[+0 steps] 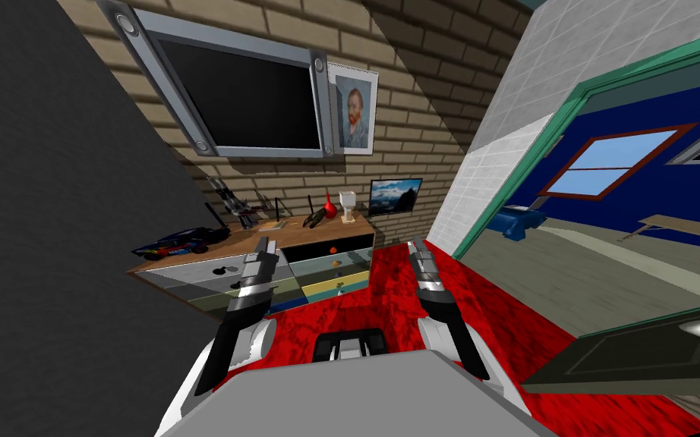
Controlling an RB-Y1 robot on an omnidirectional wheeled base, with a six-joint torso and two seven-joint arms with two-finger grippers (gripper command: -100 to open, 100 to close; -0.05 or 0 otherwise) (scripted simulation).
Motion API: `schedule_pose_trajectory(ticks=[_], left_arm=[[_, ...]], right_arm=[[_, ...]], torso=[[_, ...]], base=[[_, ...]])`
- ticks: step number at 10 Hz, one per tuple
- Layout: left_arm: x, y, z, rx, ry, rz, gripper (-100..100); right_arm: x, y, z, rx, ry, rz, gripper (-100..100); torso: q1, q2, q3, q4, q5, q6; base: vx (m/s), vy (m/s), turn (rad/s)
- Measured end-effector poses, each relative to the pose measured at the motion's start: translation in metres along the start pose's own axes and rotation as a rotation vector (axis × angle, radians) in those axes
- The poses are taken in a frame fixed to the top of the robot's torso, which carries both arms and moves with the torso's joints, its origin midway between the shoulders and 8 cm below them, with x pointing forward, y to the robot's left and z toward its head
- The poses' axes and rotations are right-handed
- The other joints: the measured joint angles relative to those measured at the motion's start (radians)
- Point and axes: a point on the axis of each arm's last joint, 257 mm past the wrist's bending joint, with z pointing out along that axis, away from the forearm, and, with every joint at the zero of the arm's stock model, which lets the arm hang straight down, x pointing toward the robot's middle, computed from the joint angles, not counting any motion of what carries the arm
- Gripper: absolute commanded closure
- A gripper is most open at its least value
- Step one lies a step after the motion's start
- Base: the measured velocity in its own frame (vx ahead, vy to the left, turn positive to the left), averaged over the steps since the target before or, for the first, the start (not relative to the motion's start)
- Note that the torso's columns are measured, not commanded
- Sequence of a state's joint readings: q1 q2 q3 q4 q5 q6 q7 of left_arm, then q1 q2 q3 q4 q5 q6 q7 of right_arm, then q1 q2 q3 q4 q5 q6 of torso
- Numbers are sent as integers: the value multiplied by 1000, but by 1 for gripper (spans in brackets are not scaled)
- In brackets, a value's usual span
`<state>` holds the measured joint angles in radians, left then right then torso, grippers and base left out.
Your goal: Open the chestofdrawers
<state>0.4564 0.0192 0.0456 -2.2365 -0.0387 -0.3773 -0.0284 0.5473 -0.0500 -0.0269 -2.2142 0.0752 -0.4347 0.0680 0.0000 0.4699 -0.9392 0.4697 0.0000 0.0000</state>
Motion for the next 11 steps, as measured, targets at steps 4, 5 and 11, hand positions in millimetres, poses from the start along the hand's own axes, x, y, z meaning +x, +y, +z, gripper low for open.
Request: schedule_pose_trajectory(ticks=[4,5,11], left_arm=[[3,4,-1,-3,23,13,-100],[6,8,-1,-6,45,27,-100],[16,48,-9,-45,115,76,-100]], right_arm=[[0,0,0,1,0,0,0],[0,0,0,1,0,0,0],[0,0,0,1,0,0,0]], torso=[[0,254,-512,254,0,0],[0,263,-532,264,0,0],[0,268,-537,268,0,0]], base=[[12,-6,-3],[31,-20,-8],[43,-25,-11]])
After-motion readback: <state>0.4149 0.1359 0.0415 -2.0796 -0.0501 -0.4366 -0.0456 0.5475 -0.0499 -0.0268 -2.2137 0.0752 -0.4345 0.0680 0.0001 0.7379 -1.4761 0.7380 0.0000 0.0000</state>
